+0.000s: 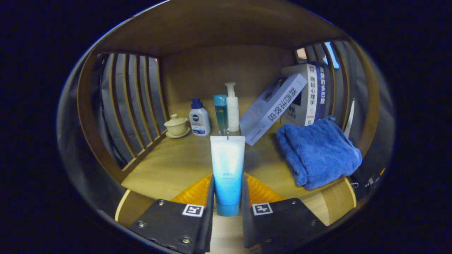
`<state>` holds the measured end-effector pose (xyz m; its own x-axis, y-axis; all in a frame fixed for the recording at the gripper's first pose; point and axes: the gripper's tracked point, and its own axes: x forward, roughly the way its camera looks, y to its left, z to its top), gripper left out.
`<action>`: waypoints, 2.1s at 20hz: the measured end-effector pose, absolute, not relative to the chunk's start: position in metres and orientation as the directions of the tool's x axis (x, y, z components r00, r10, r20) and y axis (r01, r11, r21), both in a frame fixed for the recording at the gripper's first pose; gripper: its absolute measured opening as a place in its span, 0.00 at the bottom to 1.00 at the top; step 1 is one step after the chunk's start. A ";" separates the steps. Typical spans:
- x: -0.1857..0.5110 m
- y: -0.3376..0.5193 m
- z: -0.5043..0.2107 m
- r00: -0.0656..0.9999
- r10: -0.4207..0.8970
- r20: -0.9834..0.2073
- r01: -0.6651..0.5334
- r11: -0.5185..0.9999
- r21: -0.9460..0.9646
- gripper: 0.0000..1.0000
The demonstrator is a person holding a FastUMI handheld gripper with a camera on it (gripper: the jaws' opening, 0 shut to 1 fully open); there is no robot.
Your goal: Pull open the drawer, take out the items inside it, and place them on the countertop above the cabinet.
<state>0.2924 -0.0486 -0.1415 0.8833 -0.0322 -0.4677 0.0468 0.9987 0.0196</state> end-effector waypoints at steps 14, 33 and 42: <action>0.309 -0.049 -0.149 0.893 -0.094 -0.440 0.104 0.995 -0.001 0.59; 0.117 -0.042 -0.006 0.965 -0.012 -0.261 0.022 0.999 0.038 1.00; 0.046 -0.070 -0.017 0.979 0.021 -0.201 -0.009 0.998 0.063 1.00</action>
<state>0.0464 -0.0699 -0.0166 0.9795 0.0214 -0.2005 -0.0088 0.9980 0.0631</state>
